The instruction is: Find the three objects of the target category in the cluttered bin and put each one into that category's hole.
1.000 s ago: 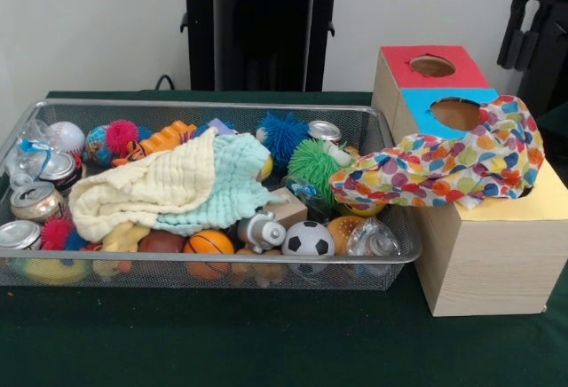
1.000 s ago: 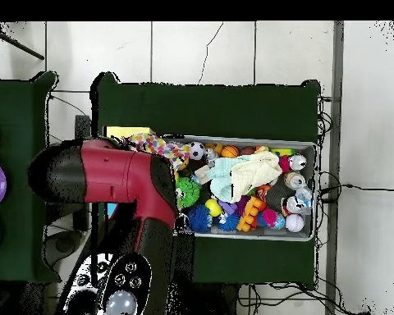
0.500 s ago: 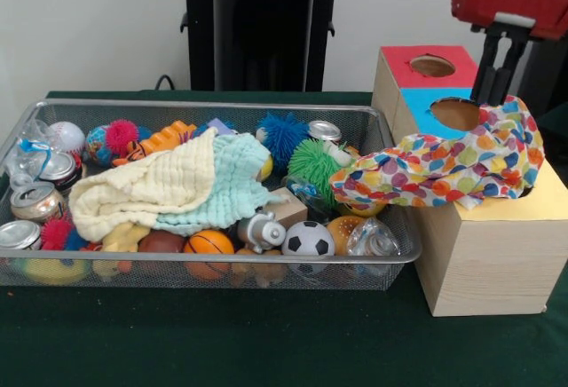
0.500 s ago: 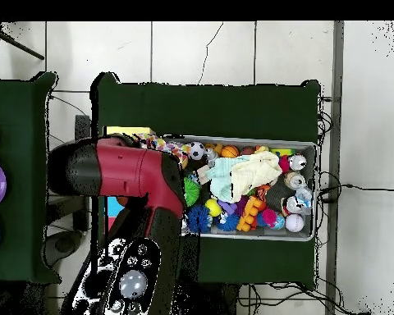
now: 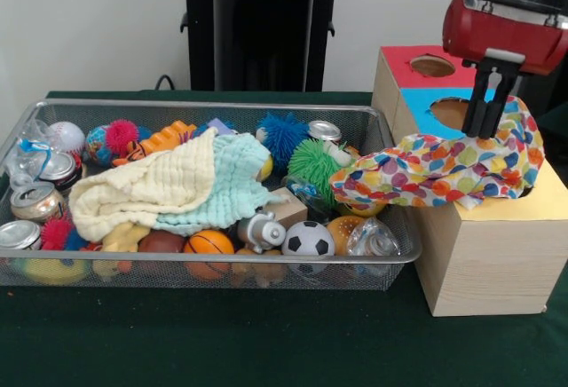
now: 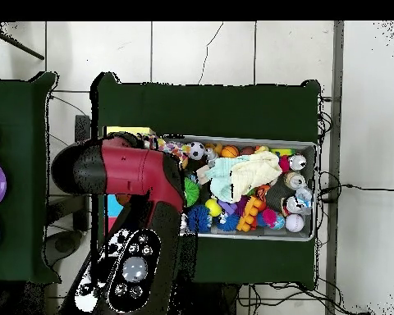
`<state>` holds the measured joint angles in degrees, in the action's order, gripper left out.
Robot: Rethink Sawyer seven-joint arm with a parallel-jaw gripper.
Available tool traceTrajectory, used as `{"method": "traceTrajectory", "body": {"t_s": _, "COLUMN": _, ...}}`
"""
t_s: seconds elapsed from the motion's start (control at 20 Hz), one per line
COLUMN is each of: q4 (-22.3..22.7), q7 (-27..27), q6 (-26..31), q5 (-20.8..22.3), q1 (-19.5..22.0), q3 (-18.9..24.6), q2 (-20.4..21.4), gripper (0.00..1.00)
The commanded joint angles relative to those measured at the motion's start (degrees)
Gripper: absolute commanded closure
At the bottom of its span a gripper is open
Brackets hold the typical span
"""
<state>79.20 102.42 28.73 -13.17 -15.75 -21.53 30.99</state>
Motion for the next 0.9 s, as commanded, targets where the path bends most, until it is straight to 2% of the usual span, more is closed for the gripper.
{"method": "traceTrajectory", "body": {"t_s": 0.05, "q4": 4.86, "q7": 11.71, "q6": -0.09, "q5": -1.18, "q1": 0.09, "q3": 5.70, "q2": -2.45, "gripper": 1.00}}
{"method": "traceTrajectory", "body": {"t_s": 0.4, "q4": 4.06, "q7": 11.22, "q6": 1.97, "q5": -1.30, "q1": -0.04, "q3": 6.08, "q2": -3.98, "gripper": 1.00}}
{"method": "traceTrajectory", "body": {"t_s": 0.55, "q4": 4.46, "q7": 9.80, "q6": 3.75, "q5": -1.61, "q1": 0.80, "q3": 7.73, "q2": -4.27, "gripper": 1.00}}
{"method": "traceTrajectory", "body": {"t_s": 0.9, "q4": 4.76, "q7": 10.20, "q6": 1.46, "q5": -1.57, "q1": 0.87, "q3": 8.60, "q2": -5.66, "gripper": 1.00}}
